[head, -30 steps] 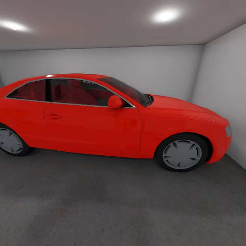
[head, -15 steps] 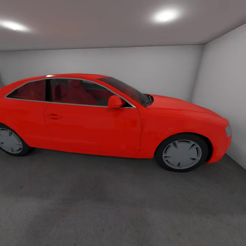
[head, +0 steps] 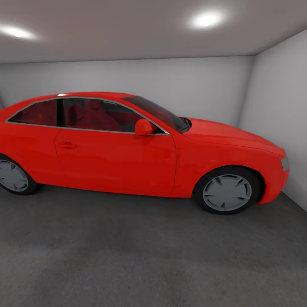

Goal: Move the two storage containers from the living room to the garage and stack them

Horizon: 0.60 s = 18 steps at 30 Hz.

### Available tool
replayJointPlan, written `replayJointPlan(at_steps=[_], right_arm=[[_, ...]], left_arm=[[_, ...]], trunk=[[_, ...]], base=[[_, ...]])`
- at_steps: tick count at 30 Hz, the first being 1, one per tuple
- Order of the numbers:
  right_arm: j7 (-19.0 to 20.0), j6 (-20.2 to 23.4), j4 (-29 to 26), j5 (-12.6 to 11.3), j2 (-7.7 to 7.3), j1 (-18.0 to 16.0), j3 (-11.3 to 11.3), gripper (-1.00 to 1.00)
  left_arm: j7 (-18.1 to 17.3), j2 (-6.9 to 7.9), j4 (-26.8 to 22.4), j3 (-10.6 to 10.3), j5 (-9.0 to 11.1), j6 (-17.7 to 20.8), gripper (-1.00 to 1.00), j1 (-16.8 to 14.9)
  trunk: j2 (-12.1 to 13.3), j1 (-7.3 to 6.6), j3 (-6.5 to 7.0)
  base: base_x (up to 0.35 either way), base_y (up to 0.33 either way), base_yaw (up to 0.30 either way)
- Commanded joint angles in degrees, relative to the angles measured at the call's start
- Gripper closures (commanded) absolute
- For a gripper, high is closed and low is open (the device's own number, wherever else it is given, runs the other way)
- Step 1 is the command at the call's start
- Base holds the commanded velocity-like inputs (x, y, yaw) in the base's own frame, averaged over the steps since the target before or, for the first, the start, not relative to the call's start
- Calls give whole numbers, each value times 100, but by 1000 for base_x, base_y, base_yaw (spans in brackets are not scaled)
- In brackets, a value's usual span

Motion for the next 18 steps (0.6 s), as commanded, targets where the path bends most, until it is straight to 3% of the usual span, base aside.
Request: replayJointPlan(at_steps=[1,18], right_arm=[[0,0,0,-2,-1,-1,26,-100],[0,0,0,-2,-1,-1,26,-100]], left_arm=[[-1,0,1,1,0,-1,-100,-1],[-1,0,1,1,0,-1,-100,-1]], trunk=[[-2,0,-3],[-2,0,-3]], base=[[0,0,0],[0,0,0]])
